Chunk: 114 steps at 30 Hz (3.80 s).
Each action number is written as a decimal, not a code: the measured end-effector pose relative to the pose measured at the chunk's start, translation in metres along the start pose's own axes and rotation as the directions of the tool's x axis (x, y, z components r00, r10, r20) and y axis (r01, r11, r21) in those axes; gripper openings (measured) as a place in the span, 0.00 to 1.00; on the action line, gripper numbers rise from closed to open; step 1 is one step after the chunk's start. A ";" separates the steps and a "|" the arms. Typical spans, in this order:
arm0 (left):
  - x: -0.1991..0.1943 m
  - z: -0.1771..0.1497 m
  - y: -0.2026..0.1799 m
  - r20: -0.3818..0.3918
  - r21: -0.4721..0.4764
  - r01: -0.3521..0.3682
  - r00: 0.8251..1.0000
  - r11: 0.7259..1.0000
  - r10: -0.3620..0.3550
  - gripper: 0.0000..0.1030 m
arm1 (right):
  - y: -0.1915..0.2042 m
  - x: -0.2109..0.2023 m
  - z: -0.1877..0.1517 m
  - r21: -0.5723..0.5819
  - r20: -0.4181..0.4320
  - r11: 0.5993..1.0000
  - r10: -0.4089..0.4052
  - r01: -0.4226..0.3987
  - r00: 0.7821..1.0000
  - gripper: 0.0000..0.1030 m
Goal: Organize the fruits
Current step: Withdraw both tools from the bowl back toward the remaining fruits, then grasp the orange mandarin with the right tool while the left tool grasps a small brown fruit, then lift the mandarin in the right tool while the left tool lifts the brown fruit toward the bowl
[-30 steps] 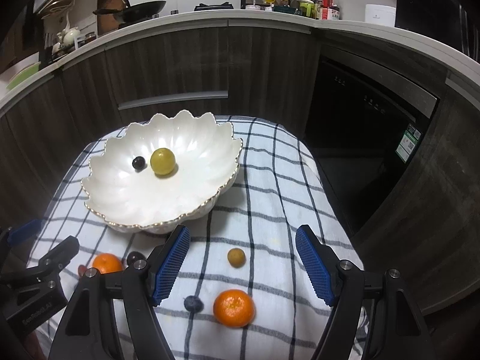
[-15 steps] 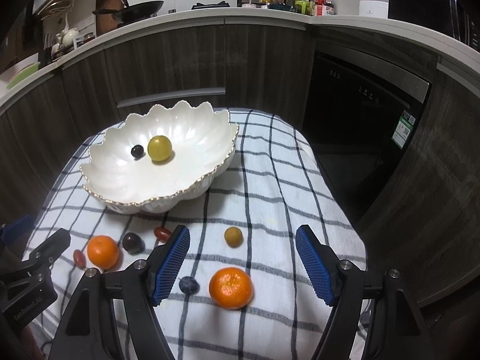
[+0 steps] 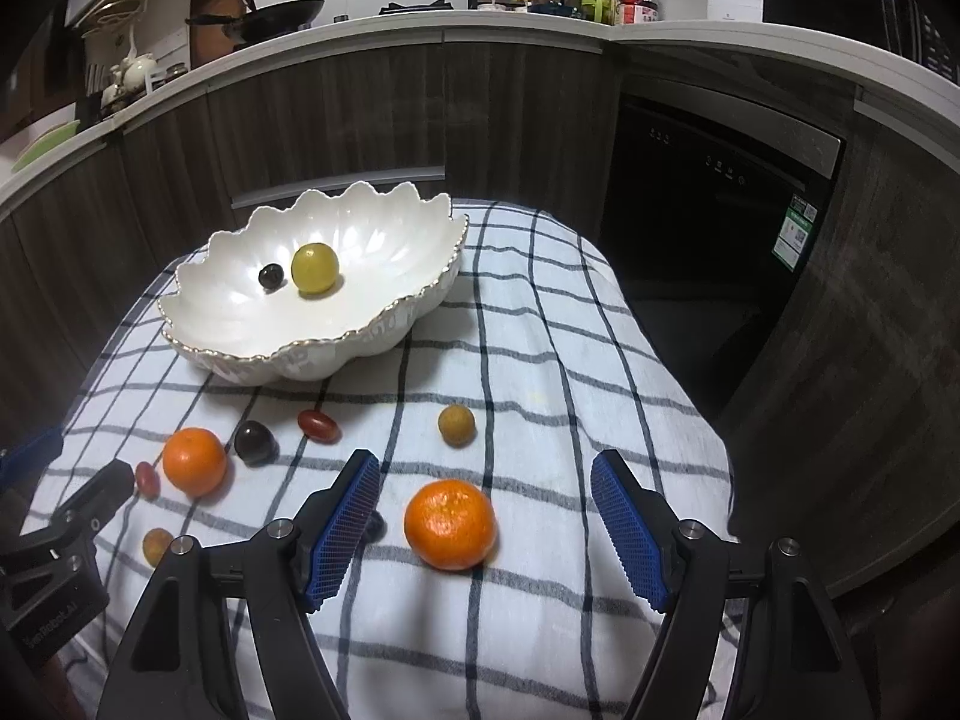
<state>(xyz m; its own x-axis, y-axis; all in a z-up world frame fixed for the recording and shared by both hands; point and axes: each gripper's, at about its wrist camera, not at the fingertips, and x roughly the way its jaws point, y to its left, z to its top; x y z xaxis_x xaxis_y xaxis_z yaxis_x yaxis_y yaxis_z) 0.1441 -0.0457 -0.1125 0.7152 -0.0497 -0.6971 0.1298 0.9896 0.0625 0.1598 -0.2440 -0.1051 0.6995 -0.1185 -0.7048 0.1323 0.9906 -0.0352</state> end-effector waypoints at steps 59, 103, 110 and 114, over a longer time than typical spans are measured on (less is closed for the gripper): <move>0.047 -0.036 -0.006 -0.180 0.008 0.050 0.983 0.999 -0.048 0.31 | 0.011 0.051 -0.026 -0.007 -0.117 1.000 0.022 -0.023 0.993 0.58; 0.022 -0.017 0.002 -0.086 0.001 0.022 0.996 1.000 -0.022 0.25 | 0.018 0.023 -0.013 -0.030 -0.059 0.996 0.084 -0.086 0.995 0.42; 0.020 -0.009 0.007 -0.081 -0.017 0.009 0.997 1.000 -0.010 0.25 | 0.021 0.017 -0.006 -0.038 -0.047 0.995 0.096 -0.097 0.994 0.42; 0.020 -0.004 0.009 -0.087 -0.027 0.012 0.996 1.000 -0.014 0.25 | 0.025 0.015 -0.001 -0.046 -0.037 0.993 0.103 -0.105 0.994 0.42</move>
<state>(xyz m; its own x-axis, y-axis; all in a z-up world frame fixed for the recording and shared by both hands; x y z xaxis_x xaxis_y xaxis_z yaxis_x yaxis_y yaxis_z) 0.1570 -0.0377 -0.1286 0.6508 -0.0517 -0.7575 0.1196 0.9922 0.0350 0.1725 -0.2211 -0.1169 0.6832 -0.0132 -0.7301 0.0259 0.9996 0.0062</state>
